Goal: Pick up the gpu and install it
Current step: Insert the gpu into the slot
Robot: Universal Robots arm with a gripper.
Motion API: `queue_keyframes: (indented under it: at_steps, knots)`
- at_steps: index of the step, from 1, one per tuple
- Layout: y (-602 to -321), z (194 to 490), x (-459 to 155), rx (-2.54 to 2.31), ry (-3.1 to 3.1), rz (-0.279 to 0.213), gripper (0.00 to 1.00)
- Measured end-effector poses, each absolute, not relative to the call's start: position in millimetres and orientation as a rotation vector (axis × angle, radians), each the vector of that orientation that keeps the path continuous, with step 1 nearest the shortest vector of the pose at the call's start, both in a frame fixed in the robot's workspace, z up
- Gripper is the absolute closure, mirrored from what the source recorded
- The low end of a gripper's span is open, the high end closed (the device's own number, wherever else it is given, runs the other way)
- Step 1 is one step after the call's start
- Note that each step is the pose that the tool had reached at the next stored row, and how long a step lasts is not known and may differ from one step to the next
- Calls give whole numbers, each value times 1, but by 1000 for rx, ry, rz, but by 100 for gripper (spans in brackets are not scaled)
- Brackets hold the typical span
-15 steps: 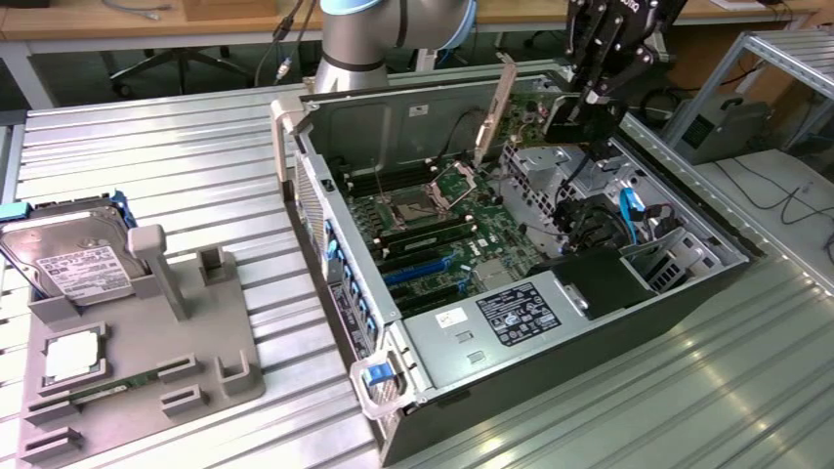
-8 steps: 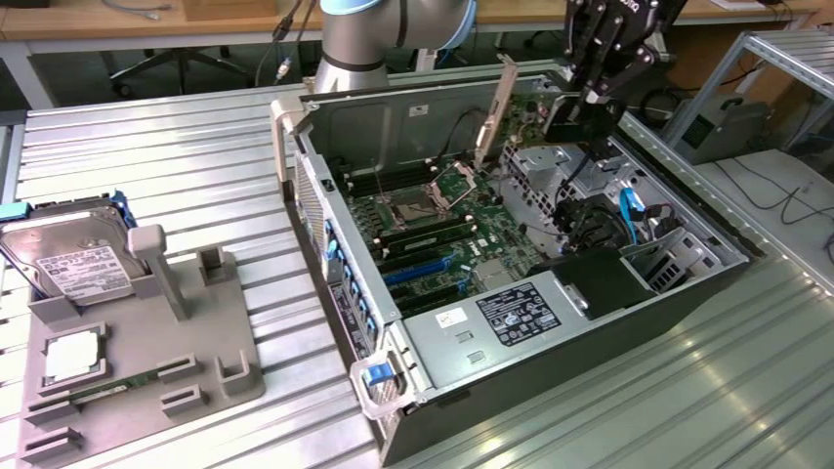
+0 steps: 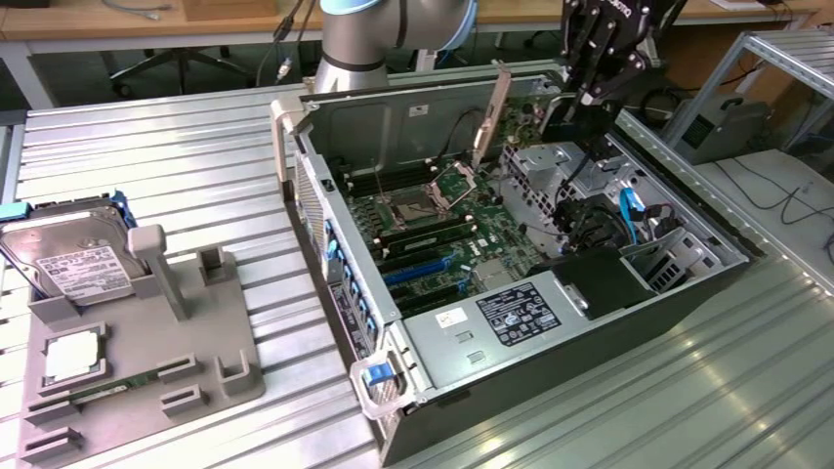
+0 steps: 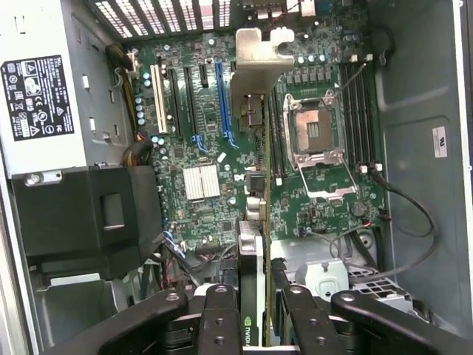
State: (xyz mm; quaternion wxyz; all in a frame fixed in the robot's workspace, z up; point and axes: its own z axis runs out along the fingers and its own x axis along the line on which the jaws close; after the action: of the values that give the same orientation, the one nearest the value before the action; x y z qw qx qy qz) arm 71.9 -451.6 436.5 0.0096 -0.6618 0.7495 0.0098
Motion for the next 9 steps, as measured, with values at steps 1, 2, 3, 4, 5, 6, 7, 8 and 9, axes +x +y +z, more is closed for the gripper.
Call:
queue_keyframes:
  at_steps: [1, 2, 3, 4, 5, 6, 7, 8, 9]
  knots:
    - [-452, 436, 72, -2067, 2340, 30, 73]
    - [-452, 436, 72, -2067, 2341, 30, 73]
    - [-452, 436, 72, -2067, 2340, 30, 73]
    - [-452, 435, 71, -2066, 2340, 31, 73]
    - [-452, 435, 68, -2067, 2340, 30, 73]
    - [-452, 435, 67, -2066, 2340, 30, 73]
    - [-452, 435, 65, -2066, 2340, 30, 73]
    - [-452, 435, 63, -2066, 2340, 30, 73]
    - [-452, 435, 61, -2066, 2340, 30, 73]
